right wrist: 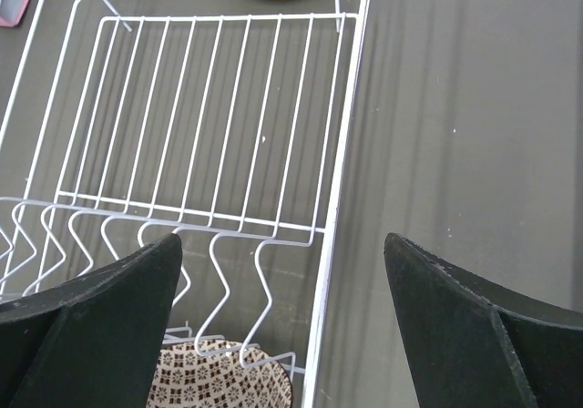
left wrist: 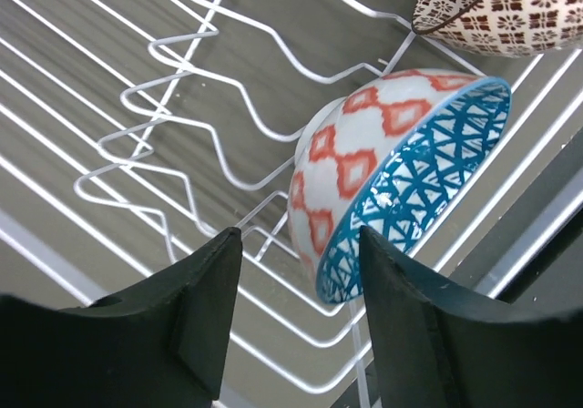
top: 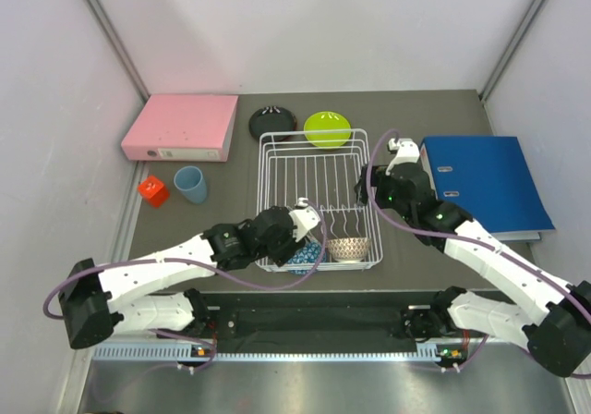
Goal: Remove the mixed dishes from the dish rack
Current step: Pick up the bowl from the dish rack.
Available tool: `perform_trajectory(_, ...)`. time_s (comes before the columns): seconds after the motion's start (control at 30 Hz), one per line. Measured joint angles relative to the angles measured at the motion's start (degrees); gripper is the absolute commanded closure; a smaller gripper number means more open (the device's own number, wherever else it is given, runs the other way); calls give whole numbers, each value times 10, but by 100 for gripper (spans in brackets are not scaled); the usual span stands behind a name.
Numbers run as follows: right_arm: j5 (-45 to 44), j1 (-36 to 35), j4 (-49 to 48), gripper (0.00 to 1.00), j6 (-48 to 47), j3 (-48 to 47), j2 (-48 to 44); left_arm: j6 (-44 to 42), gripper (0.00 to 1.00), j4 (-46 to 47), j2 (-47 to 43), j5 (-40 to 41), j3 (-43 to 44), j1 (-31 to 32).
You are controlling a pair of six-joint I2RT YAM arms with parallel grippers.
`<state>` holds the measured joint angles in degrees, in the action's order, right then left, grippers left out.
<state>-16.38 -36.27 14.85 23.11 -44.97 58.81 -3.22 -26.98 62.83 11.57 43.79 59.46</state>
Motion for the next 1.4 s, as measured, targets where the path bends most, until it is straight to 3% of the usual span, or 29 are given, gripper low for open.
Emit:
perform_trajectory(0.3,0,0,-4,9,0,5,4,21,71,39,27,5,-8,2)
perform_trajectory(0.5,0,0,-6,9,0,8,6,29,82,38,27,19,-13,10)
perform_trajectory(0.63,0,0,-6,9,1,8,6,33,99,37,27,30,-13,16)
perform_trajectory(1.07,0,-1,-7,9,5,15,6,37,100,19,27,76,-8,41)
perform_trajectory(1.4,0,-1,-7,9,5,15,6,33,100,-45,-3,111,86,54)
